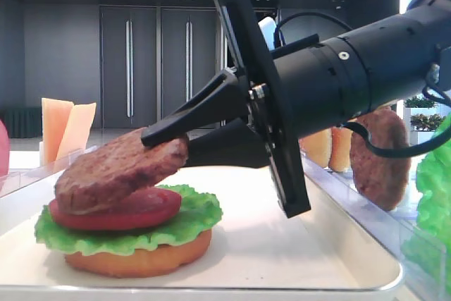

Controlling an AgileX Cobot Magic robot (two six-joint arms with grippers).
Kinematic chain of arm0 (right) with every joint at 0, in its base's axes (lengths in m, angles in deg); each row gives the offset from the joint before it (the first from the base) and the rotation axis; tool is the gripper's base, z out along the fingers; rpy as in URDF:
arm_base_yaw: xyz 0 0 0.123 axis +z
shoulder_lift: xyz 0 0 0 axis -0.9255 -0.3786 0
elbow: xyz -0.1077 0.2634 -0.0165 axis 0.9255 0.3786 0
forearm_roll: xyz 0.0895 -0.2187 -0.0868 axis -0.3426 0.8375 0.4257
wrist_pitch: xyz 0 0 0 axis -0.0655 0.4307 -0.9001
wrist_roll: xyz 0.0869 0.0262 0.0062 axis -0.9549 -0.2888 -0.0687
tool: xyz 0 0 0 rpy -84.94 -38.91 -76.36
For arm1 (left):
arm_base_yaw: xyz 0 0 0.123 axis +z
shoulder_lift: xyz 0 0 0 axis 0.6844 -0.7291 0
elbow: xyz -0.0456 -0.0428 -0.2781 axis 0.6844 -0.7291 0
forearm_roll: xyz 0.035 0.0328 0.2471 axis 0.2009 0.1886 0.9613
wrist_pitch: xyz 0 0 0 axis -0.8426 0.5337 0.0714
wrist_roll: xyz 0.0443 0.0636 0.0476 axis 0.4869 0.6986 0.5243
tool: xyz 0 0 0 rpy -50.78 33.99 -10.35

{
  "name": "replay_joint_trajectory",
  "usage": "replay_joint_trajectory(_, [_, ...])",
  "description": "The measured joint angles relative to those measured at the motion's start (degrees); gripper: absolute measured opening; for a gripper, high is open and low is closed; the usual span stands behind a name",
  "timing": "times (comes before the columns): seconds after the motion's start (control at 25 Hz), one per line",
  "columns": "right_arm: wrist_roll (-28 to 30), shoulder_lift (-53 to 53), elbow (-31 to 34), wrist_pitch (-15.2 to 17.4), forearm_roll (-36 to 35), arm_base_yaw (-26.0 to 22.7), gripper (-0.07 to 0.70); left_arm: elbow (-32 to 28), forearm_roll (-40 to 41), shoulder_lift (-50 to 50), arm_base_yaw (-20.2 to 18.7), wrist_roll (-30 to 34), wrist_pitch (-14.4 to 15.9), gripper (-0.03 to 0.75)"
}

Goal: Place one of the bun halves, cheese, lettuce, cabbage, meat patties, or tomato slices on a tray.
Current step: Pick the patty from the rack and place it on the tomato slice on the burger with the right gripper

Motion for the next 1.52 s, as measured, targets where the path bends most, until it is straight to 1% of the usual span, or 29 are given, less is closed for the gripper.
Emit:
replay_joint_trajectory(0.28, [0.17,0.00,0.00,0.37,0.00,0.00,0.144,0.00,0.00,0.00,0.00,0.00,0.00,0.391])
replay_joint_trajectory(0.36, [0.17,0.00,0.00,0.67,0.00,0.00,0.198,0.00,0.00,0.00,0.00,0.00,0.00,0.391])
replay_joint_trajectory(0.48, [0.17,0.00,0.00,0.78,0.00,0.18,0.333,0.00,0.00,0.00,0.00,0.00,0.00,0.391])
replay_joint_trajectory(0.52, [0.17,0.00,0.00,0.78,-0.05,0.30,0.366,0.00,0.00,0.00,0.00,0.00,0.00,0.391])
replay_joint_trajectory(0.64, [0.17,0.00,-0.58,0.78,-0.05,0.92,0.407,0.00,0.00,0.00,0.00,0.00,0.00,0.391])
replay_joint_trajectory(0.76, [0.17,0.07,-1.82,0.69,-0.12,1.62,0.416,0.00,0.00,0.00,0.00,0.00,0.00,0.391])
replay_joint_trajectory(0.84, [0.17,0.87,-2.69,-0.27,0.30,2.01,0.418,0.00,0.00,0.00,0.00,0.00,0.00,0.391])
replay_joint_trajectory(0.96, [-0.17,3.06,-3.54,-4.18,2.09,2.54,0.419,0.00,0.00,0.00,0.00,0.00,0.00,0.391])
replay_joint_trajectory(1.08, [-1.15,5.41,-3.67,-9.41,4.92,2.61,0.419,0.00,0.00,0.00,0.00,0.00,0.00,0.391])
replay_joint_trajectory(1.16, [-1.90,6.57,-3.67,-12.15,7.42,2.61,0.419,0.00,0.00,0.00,0.00,0.00,0.00,0.391])
replay_joint_trajectory(1.36, [-6.99,9.99,-3.67,-19.84,16.42,2.61,0.419,0.00,0.00,0.00,0.00,0.00,0.00,0.391])
replay_joint_trajectory(1.52, [-11.00,14.73,-3.67,-24.75,22.94,2.61,0.419,0.00,0.00,0.00,0.00,0.00,0.00,0.391])
